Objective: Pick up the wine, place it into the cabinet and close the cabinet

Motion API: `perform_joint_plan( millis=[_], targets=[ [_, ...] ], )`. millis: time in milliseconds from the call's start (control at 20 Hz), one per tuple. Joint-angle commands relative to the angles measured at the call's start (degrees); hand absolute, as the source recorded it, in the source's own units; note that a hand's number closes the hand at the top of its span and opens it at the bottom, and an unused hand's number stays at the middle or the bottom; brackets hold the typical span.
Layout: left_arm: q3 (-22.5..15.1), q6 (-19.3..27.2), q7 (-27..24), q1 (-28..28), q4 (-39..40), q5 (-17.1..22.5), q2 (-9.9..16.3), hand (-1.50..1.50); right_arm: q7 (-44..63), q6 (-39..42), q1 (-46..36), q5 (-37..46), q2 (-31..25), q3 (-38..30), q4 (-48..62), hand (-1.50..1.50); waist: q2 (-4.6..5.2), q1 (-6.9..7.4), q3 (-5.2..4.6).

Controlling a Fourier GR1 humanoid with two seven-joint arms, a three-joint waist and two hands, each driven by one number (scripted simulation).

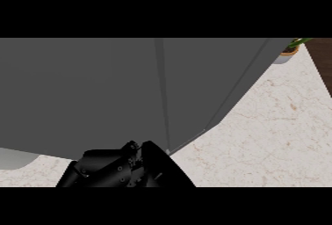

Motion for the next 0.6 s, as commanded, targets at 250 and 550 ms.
perform_joint_plan(
  millis=[250,550],
  targets=[
    [6.2,-9.3,0.1,3.9,3.0,1.5,2.1,-1.50,-6.9,3.4,-18.8,-11.8,2.2,-13.3,24.0,1.50,0.42,-0.01,0.20],
    [8.3,-10.7,-0.6,5.8,4.5,-1.2,-1.0,-1.50,-13.5,15.4,-23.0,-19.1,2.2,-18.8,36.5,1.50,0.46,-0.27,0.20]
  ],
)
